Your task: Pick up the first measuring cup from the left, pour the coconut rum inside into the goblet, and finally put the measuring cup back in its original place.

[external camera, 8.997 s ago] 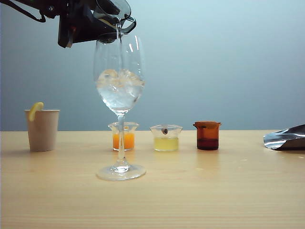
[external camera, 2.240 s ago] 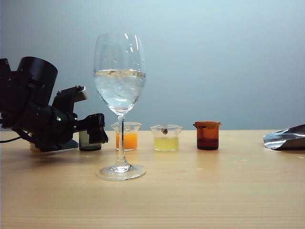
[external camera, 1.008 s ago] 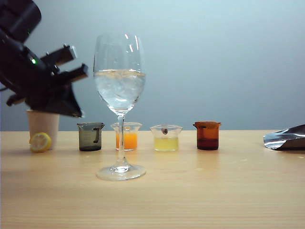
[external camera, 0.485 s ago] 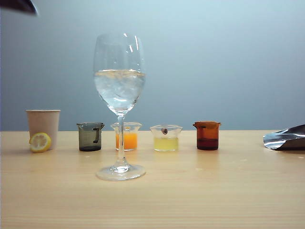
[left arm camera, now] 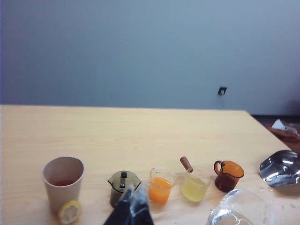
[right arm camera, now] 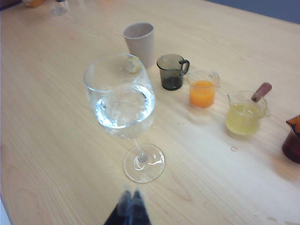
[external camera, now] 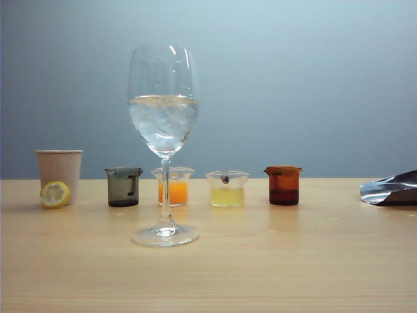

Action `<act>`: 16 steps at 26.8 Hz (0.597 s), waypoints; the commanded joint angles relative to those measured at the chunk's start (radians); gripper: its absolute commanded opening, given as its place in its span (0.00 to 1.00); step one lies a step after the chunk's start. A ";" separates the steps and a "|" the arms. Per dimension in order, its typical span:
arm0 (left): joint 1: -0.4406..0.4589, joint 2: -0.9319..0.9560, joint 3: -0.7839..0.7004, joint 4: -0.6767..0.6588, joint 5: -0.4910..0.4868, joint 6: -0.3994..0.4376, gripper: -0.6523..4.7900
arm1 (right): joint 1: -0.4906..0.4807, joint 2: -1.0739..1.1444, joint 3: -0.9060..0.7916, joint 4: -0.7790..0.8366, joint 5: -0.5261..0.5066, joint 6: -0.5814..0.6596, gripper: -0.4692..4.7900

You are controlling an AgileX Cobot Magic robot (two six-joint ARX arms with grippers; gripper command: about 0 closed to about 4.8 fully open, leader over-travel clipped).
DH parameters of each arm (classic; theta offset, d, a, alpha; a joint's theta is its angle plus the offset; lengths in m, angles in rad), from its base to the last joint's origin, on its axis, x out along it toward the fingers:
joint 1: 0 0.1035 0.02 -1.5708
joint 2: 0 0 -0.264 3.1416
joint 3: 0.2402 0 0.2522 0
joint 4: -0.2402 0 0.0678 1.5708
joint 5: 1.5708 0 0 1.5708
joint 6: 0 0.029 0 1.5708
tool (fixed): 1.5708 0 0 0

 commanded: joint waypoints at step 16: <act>0.000 -0.366 -0.315 -0.076 -0.038 -0.070 0.11 | -0.032 -0.297 -0.400 0.285 0.092 0.026 0.07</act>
